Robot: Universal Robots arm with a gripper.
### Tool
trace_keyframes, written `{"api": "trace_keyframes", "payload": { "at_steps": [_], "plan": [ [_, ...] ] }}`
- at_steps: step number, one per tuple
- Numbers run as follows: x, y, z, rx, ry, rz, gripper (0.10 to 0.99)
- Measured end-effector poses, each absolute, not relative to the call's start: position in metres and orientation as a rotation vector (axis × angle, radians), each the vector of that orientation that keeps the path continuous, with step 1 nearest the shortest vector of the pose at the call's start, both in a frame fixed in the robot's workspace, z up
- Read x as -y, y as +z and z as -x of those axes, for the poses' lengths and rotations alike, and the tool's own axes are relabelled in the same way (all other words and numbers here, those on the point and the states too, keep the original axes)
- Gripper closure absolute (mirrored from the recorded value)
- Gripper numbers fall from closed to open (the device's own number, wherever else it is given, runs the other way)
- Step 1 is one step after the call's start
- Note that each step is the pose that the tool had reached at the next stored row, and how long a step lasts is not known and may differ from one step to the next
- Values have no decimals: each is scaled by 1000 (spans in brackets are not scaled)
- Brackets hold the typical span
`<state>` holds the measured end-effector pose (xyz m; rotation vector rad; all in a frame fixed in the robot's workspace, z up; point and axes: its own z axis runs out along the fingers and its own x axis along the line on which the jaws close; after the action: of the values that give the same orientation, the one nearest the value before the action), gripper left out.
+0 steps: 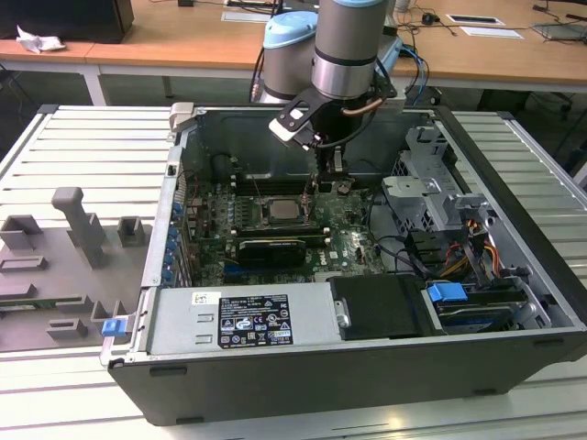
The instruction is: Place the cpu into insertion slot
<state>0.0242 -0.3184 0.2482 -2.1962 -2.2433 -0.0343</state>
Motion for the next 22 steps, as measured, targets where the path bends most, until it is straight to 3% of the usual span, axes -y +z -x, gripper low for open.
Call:
{"api": "trace_keyframes", "payload": {
  "at_steps": [22],
  "plan": [
    [318, 248, -16, 2243, -34, 2196, 980]
  ]
}}
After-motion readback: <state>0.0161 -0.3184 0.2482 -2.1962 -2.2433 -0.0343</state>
